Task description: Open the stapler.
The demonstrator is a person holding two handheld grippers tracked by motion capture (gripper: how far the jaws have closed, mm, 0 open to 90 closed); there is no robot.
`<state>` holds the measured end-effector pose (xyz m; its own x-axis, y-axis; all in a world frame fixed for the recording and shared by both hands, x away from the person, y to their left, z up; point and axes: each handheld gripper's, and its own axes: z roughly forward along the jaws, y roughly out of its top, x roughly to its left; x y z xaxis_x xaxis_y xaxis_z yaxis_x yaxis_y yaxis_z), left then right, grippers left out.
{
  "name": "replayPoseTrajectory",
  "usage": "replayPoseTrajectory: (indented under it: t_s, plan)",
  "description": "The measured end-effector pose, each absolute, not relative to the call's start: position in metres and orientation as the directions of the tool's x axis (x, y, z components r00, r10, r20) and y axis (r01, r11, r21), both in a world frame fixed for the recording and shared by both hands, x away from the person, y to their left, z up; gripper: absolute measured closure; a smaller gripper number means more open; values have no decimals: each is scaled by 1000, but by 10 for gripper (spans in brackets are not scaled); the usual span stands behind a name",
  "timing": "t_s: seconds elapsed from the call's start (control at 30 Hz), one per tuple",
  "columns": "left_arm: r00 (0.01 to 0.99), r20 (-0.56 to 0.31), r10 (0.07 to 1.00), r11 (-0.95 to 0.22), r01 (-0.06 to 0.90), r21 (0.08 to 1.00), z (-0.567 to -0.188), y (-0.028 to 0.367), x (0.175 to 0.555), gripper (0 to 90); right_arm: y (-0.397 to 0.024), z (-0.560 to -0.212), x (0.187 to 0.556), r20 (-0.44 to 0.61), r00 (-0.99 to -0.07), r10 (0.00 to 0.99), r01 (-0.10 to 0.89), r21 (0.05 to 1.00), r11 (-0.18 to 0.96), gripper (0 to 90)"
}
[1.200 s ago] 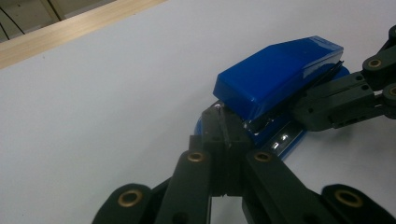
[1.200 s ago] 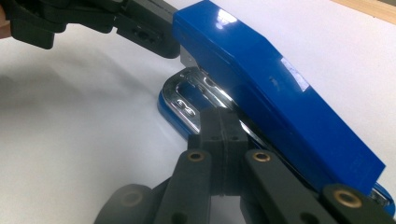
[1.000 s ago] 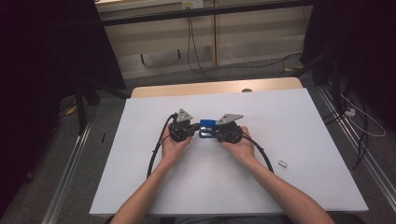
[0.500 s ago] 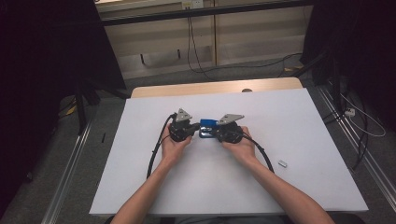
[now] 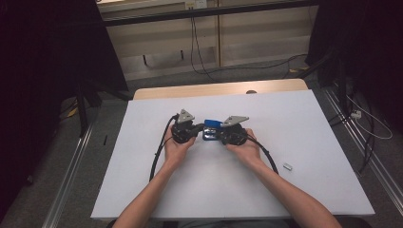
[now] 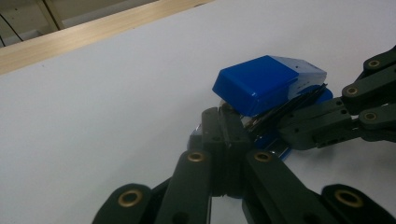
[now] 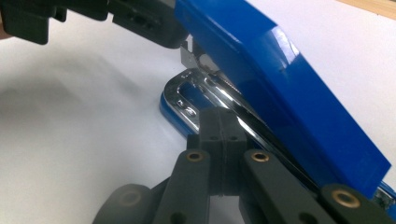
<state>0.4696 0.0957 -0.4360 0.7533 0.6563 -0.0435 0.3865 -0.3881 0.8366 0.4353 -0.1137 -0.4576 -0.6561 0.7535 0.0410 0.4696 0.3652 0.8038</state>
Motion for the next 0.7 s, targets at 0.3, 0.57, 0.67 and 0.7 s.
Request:
replayPoseTrajectory:
  t_s: [0.3, 0.57, 0.67, 0.7]
  plan:
    - [754, -48, 656, -377, 382, 844, -433, 95, 470, 900, -113, -457, 435, 33, -655, 755, 466, 805, 369, 900]
    - [754, -55, 655, -369, 382, 848, -432, 95, 470, 900, -112, -457, 434, 35, -655, 755, 467, 805, 367, 900]
    - [755, -55, 653, -366, 378, 850, -431, 95, 470, 900, -112, -457, 434, 35, -654, 755, 467, 805, 367, 900]
    - [753, -55, 655, -362, 377, 853, -430, 94, 470, 900, -112, -457, 434, 23, -660, 751, 459, 804, 378, 900]
